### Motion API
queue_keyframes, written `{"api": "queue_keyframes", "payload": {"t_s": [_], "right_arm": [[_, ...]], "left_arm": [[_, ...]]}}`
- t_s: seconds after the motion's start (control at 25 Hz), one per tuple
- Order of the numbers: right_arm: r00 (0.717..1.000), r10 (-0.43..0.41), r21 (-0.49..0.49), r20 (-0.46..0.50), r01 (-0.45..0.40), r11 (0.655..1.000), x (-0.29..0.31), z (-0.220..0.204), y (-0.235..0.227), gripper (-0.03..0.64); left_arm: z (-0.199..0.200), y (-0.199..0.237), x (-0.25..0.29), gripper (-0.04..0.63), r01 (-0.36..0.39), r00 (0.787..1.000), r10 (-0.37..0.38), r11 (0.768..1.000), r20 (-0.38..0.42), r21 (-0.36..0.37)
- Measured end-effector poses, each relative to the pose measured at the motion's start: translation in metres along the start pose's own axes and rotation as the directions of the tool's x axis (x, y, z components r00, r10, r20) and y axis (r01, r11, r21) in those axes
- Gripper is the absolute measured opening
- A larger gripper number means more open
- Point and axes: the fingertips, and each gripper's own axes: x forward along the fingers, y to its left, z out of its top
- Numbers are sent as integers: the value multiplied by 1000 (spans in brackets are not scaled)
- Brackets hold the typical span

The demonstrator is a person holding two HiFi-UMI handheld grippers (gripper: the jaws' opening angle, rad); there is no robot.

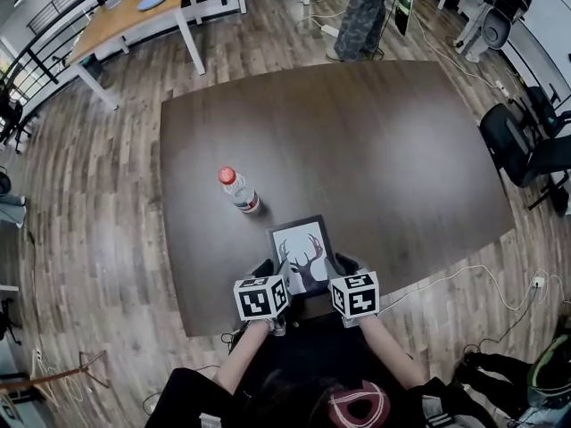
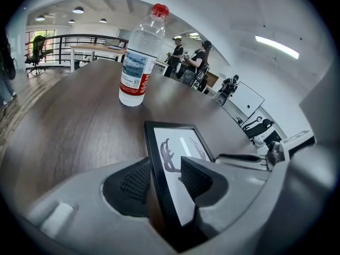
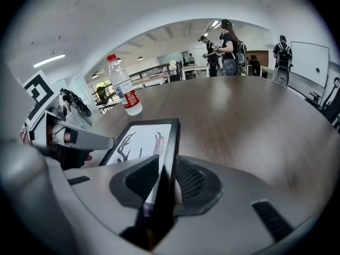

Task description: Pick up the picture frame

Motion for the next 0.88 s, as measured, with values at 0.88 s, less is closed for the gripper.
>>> {"api": "queue_keyframes", "payload": {"t_s": [0.88], "right_arm": [[995,12,60,-102,-6,998,20,-7,-2,91]], "left_arm": [[-16,15,12,138,-140,981,136,990,-138,-19]]}}
